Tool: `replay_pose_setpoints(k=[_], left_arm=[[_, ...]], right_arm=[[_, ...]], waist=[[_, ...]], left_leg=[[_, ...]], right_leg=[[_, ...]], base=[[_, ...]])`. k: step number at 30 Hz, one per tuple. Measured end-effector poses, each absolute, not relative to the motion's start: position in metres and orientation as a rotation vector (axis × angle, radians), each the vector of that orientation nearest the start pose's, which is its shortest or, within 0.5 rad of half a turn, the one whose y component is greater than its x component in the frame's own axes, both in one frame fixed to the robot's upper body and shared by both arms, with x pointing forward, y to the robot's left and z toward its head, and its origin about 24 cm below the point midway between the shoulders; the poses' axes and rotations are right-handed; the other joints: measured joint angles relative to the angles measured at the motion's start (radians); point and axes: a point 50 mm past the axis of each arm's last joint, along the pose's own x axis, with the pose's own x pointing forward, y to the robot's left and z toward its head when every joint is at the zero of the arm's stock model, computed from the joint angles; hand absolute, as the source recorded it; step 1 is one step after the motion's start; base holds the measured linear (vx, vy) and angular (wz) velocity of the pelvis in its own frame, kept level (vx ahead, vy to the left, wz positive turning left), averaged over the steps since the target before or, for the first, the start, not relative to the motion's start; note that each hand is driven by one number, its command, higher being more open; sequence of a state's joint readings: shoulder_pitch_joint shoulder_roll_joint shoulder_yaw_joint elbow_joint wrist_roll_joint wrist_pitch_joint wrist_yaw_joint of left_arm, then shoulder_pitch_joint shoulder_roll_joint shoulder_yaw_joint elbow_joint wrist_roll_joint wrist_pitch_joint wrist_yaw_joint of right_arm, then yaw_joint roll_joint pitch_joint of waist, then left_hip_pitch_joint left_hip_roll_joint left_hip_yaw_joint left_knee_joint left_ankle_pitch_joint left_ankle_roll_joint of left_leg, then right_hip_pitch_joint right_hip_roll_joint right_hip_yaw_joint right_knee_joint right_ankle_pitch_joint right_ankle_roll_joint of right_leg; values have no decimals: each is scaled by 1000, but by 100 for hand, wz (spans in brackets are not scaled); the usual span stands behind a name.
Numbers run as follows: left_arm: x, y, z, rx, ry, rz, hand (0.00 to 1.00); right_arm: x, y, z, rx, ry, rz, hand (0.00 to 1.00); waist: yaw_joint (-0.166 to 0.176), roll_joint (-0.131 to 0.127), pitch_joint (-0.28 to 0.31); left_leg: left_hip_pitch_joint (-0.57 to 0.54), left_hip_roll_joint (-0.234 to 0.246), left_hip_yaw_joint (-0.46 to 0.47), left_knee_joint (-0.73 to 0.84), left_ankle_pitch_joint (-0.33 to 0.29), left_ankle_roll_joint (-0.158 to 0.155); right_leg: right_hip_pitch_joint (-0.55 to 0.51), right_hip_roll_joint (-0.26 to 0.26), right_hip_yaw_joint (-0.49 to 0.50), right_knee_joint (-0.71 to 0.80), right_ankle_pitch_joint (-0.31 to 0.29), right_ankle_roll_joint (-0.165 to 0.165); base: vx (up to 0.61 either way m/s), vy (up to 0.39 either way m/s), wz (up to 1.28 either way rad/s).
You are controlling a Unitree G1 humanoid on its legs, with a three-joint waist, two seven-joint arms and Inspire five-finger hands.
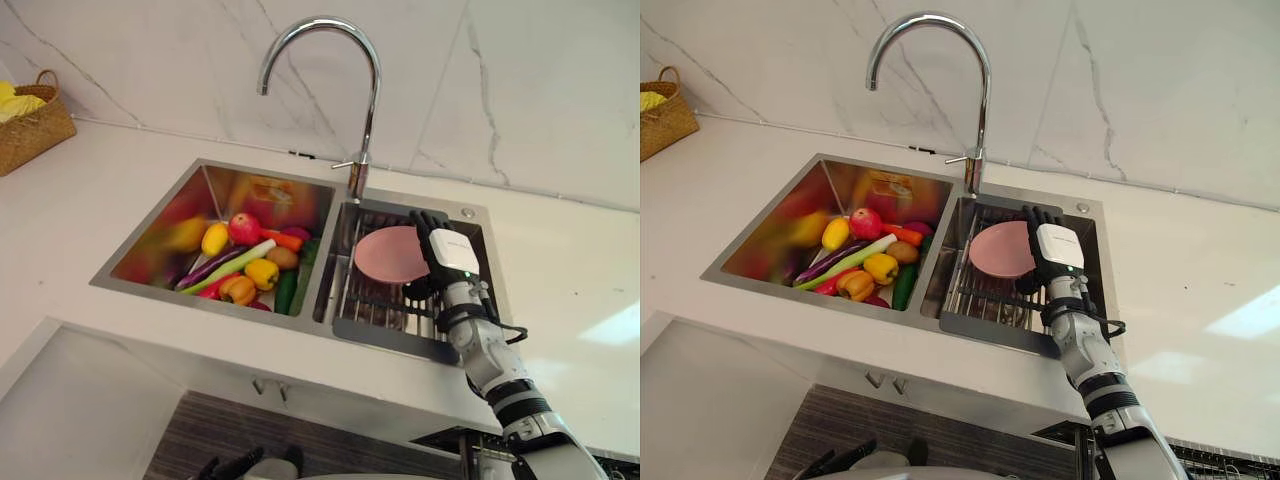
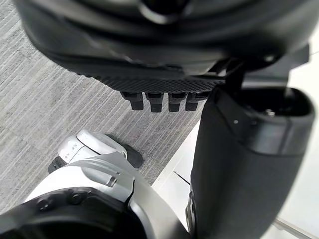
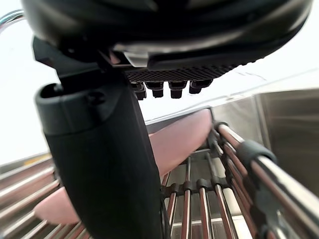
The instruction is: Walk over to the sink, pick up the cup, carry it to the dishwasher, place the cup inside the dishwasher, then close the dishwasher door
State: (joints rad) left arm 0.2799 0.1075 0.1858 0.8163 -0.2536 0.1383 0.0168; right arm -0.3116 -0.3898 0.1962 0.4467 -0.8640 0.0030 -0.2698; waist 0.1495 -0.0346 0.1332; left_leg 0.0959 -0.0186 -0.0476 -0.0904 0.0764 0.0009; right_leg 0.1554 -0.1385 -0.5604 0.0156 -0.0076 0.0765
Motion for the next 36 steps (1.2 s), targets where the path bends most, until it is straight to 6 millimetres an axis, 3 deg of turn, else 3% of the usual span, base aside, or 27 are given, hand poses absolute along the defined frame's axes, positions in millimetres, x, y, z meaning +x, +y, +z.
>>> replay_pose_setpoints(k=[10, 15, 22, 27, 31, 32, 34, 36], left_arm=[[57, 228, -151, -96, 1130, 342, 100], [60, 228, -150, -71, 1118, 313, 100], [62, 229, -149, -66, 1107, 312, 100], [60, 230, -149, -69, 1111, 320, 100], [58, 230, -150, -85, 1118, 333, 100], [57, 230, -151, -93, 1121, 340, 100], [55, 229, -152, -95, 1129, 343, 100], [52, 228, -153, -101, 1144, 354, 100]], right_arm=[[309, -183, 31, -1483, -140, 119, 0], [322, -179, 53, -1500, -243, 68, 0], [323, -180, 62, -1486, -319, 30, 0], [320, -168, 101, -1403, -513, -16, 0], [315, -174, 145, -1232, -644, -154, 0], [310, -180, 167, -1083, -698, -217, 0], [303, -186, 189, -872, -765, -268, 0], [283, -193, 222, -501, -904, -363, 0]], waist=[[4, -3, 3], [16, -6, 8], [15, -11, 17], [-6, -9, 20], [-4, -9, 19], [-6, -9, 19], [-13, -8, 19], [-30, -7, 18]], left_leg=[[-9, -1, -19, 0, 6, 1], [-9, -1, -19, 0, 6, 1], [-4, -1, -6, 4, 7, 3], [6, 2, 22, 4, 2, -4], [19, 8, 62, 4, -10, 7], [27, 10, 78, 4, -15, 9], [36, 11, 93, 4, -20, 8], [49, 15, 120, 5, -29, 8]], right_leg=[[0, 1, -17, 0, 0, 0], [0, 1, -17, -1, 0, 0], [-1, 0, -5, -1, 0, -1], [-7, 1, 23, 0, 0, -1], [-14, 5, 65, 1, 2, -3], [-14, 7, 82, 1, 3, -4], [-13, 9, 98, 1, 4, -5], [-13, 13, 123, 0, 5, -6]], base=[[-4, 4, 5], [0, 0, 0], [9, 5, -4], [6, 8, -17], [-5, 9, -30], [5, 14, -35], [13, 8, -30], [29, 5, -34]])
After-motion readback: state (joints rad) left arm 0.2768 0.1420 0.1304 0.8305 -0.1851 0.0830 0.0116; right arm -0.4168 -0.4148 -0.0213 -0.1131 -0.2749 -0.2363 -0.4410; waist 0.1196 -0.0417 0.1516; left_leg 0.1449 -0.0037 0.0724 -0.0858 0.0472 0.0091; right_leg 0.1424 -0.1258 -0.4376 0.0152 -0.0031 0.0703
